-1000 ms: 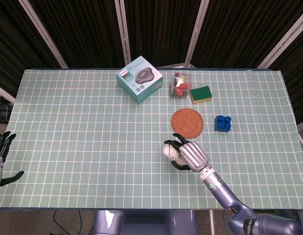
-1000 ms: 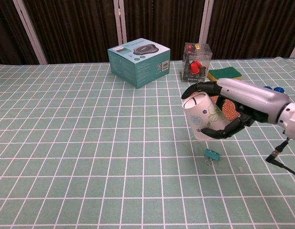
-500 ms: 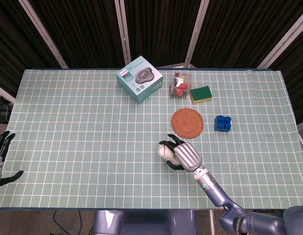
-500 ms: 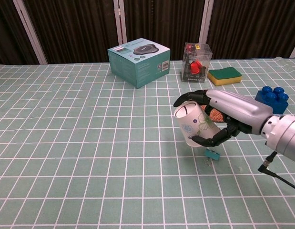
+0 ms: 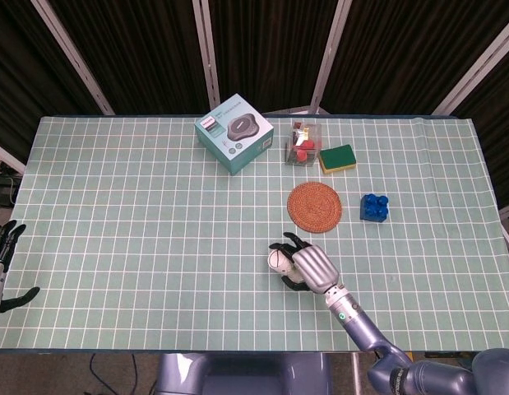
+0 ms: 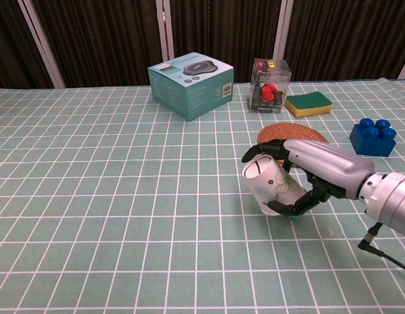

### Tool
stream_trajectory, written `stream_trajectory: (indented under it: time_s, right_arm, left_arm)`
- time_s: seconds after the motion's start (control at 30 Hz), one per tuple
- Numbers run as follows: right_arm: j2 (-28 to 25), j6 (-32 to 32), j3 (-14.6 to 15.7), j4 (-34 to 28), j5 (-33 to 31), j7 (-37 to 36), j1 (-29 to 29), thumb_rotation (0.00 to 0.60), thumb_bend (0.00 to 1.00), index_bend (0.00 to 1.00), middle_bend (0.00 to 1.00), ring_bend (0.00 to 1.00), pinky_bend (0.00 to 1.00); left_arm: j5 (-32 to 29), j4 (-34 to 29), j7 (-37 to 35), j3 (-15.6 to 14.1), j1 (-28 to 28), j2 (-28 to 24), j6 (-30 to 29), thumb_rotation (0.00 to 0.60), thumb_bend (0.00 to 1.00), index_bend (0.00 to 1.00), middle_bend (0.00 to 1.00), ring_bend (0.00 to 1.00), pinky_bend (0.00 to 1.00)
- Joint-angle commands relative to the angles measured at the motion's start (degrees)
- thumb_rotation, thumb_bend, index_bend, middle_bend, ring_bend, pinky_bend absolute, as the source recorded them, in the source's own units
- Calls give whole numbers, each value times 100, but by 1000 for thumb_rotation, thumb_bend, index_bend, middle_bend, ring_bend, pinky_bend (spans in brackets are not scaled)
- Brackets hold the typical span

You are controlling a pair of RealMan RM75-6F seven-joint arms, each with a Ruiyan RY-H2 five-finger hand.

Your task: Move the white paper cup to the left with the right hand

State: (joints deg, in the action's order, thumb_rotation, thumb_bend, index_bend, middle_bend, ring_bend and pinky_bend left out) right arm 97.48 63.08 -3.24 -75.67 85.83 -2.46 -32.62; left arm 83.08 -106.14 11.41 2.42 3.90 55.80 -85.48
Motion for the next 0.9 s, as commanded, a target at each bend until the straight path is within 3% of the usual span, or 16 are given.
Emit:
stream_trajectory:
  time_s: [0.03, 0.17, 0.33, 0.43, 0.63, 0.9]
  right_arm:
    - [-18, -5, 40, 32, 12, -37, 24, 600, 251, 211, 329, 77, 336]
    - [-66, 11, 119, 36, 66, -122, 65, 600, 239, 211, 322, 61, 317]
    - [-165, 15, 267, 16, 167, -234, 124, 600, 156, 118, 115, 0, 100]
    - [-229, 44, 314, -15, 216, -249, 154, 600, 143, 100, 54, 0, 13]
    - [-408, 74, 441, -173, 310, -194, 221, 600, 134, 53, 0, 0, 0]
    - [-712, 203, 617, -547, 458, -43, 346, 600, 127, 7, 0, 0, 0]
  left_arm:
    - [2, 2, -1, -1, 0, -1, 0, 600, 0, 0, 0, 0, 0]
    - [5, 1, 7, -3, 2, 3, 2, 600, 0, 0, 0, 0, 0]
    - [-3, 1, 38, -4, 6, 14, 9, 600, 0, 0, 0, 0, 0]
    - [-1, -1, 52, -6, 3, 20, 4, 600, 0, 0, 0, 0, 0]
    - [-8, 1, 63, -4, 8, 24, 10, 600, 0, 0, 0, 0, 0]
    - [22, -16, 46, -10, -4, 10, -16, 600, 0, 0, 0, 0, 0]
